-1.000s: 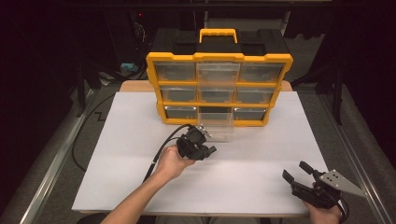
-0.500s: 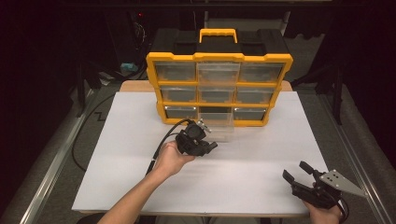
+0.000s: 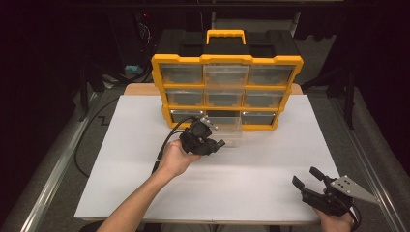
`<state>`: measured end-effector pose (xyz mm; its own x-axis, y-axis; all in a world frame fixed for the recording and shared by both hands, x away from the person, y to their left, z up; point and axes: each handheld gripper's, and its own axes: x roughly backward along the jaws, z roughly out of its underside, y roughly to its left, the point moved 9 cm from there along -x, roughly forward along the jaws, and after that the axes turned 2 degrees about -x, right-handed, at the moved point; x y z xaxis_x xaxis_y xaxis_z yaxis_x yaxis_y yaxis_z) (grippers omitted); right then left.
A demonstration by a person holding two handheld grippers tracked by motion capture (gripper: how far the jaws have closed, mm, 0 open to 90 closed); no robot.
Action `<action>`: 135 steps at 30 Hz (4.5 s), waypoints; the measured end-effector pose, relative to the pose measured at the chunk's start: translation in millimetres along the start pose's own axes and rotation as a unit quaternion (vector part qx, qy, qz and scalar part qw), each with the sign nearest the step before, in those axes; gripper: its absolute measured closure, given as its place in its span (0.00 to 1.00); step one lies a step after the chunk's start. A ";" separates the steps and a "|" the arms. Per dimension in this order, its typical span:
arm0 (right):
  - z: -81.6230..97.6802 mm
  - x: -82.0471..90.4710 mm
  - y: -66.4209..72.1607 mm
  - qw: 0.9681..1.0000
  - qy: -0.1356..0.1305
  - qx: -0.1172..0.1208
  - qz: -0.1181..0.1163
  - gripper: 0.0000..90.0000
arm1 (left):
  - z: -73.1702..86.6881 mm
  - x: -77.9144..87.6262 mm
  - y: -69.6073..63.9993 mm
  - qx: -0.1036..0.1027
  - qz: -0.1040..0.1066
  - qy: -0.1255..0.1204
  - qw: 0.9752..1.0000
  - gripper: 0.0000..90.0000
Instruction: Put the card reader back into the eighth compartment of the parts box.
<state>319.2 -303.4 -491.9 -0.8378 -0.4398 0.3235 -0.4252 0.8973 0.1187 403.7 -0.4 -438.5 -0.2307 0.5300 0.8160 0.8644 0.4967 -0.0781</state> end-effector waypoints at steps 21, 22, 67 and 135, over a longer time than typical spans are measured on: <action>-0.2 0.4 0.1 1.000 -0.001 0.002 -0.001 0.28 | -29.1 6.3 19.8 0.010 -0.015 -0.010 1.000 0.81; -0.1 0.5 0.1 1.000 0.000 0.003 -0.001 0.28 | -29.9 6.0 21.6 0.013 -0.016 -0.011 1.000 0.81; 0.0 -0.2 -0.7 1.000 0.000 -0.004 -0.004 0.28 | -42.1 -15.3 57.1 0.054 -0.037 -0.016 0.998 0.71; 0.1 -0.9 -0.2 1.000 0.001 -0.004 -0.007 0.28 | 4.2 9.6 11.3 0.029 -0.027 -0.052 0.998 0.47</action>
<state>320.1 -303.3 -492.3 -0.8309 -0.4530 0.3232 -0.4348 0.8910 0.1308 409.4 13.2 -434.0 -0.3235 0.5689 0.7561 0.8228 0.5637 -0.0721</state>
